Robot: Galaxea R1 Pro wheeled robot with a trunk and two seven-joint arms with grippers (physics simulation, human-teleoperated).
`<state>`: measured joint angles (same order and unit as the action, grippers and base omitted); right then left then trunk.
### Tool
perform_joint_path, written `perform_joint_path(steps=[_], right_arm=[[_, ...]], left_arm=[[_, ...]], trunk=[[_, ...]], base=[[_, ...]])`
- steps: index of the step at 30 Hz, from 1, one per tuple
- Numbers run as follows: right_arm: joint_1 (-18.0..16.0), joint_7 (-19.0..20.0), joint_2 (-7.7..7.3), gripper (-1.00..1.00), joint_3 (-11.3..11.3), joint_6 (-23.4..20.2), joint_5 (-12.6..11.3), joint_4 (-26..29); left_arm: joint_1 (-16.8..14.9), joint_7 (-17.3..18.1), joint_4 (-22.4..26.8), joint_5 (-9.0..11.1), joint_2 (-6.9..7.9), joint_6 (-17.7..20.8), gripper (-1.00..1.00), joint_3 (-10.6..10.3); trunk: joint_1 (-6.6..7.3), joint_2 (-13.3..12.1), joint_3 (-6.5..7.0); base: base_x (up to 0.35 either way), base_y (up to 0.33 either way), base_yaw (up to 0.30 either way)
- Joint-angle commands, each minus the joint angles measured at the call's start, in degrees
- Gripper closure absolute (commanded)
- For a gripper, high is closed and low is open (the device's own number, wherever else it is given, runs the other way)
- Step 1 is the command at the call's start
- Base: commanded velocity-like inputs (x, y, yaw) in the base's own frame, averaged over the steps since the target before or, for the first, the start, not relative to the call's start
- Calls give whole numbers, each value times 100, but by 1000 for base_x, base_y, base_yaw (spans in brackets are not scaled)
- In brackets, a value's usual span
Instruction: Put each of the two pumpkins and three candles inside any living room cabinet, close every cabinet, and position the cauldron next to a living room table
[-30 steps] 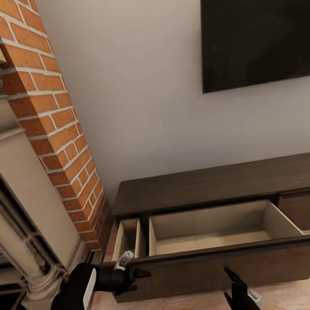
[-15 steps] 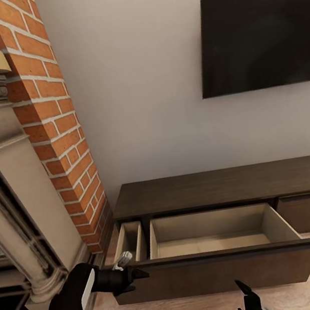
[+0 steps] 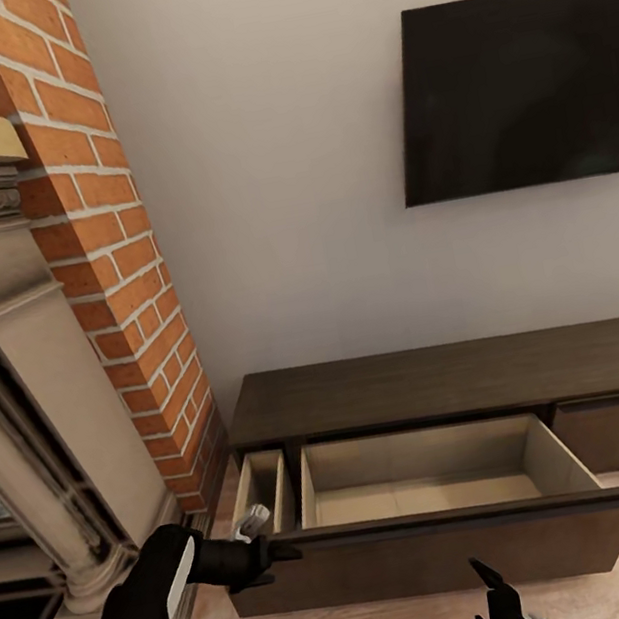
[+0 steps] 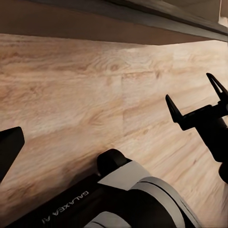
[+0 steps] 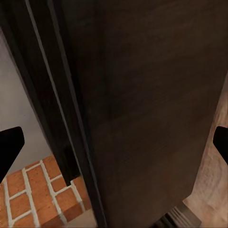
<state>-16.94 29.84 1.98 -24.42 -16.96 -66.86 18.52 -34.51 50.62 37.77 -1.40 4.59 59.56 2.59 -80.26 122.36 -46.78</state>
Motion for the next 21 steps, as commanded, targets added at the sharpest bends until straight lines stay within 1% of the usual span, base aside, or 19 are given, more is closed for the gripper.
perform_joint_path(steps=[1, 7, 15, 19, 21], right_arm=[[-2, 3, 4, -100, -28, -53, -46, 2], [-2, 4, -1, -100, -28, -53, -49, -6], [10, 9, -10, -100, -34, -51, -47, -6], [63, 12, -13, -100, -36, -53, -46, -5], [75, 13, -13, -100, -36, -53, -46, -2]], left_arm=[[-3, 23, 3, -19, -2, 39, -100, -5], [-3, 23, 3, -10, 4, 39, -100, -33], [-3, 22, -6, -9, 7, 39, -100, -23], [-3, 20, -6, -9, 7, 39, -100, -23], [-3, 18, -6, -9, 12, 39, -100, -22]], trunk=[[24, -39, 13], [155, -280, 120], [331, -601, 264], [419, -761, 335], [463, -841, 366]], base=[[0, 0, 0], [-17, 0, 0], [-267, 0, 0], [-81, 0, -22], [-12, 0, -162]])
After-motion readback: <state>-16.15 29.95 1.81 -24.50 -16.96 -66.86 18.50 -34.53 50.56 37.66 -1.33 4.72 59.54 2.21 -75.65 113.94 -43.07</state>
